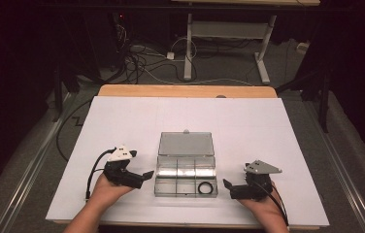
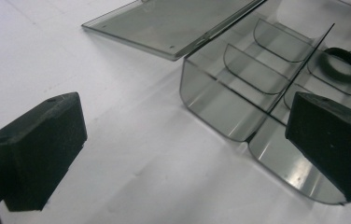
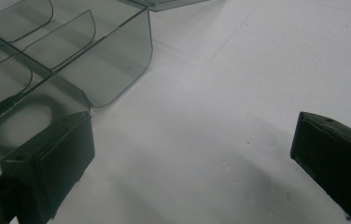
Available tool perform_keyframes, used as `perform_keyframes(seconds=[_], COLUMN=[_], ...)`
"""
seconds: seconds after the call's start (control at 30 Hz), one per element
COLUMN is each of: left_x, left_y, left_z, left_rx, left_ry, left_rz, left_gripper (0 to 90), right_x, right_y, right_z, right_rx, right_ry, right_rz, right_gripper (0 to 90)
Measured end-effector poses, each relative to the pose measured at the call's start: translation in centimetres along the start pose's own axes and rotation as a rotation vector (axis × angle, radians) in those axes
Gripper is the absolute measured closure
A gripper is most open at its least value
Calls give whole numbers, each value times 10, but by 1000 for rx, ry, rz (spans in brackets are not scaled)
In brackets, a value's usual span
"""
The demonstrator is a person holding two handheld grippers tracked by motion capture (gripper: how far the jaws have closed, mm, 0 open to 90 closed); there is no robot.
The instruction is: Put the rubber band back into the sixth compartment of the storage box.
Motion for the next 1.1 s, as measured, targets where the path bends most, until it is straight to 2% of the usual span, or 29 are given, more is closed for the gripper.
perform_keyframes(seconds=[0.17,0.4,0.53,0.63,0.8,0.9,0.97,1.1], left_x=[-3,-4,-2,2,5,6,7,10], left_y=[13,33,35,34,34,34,33,32], left_z=[-9,-16,-14,-14,-11,-10,-10,-8], left_rx=[-27,-108,-129,-129,-134,-120,-100,-92], left_ry=[10,5,-5,7,-12,-19,-1,26], left_rz=[25,67,77,80,81,80,81,83], left_gripper=[0,0,0,0,0,0,0,0], right_x=[0,0,0,0,1,2,3,5], right_y=[0,0,-1,-2,-6,-8,-9,-12], right_z=[0,0,1,3,11,15,18,25], right_rx=[1,0,2,12,26,37,34,27], right_ry=[0,0,3,-14,-49,-62,-66,-79], right_rz=[0,1,8,6,0,2,3,7], right_gripper=[3,2,3,3,2,3,3,2])
Point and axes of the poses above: each handheld gripper's, and its own axes: x roughly forward along the jaws, z roughly out of its top, y roughly to its left, the point moved 6 cm from there along x, roughly forward along the jaws, and after that the axes turned 7 degrees about z, right-handed, at the moved point
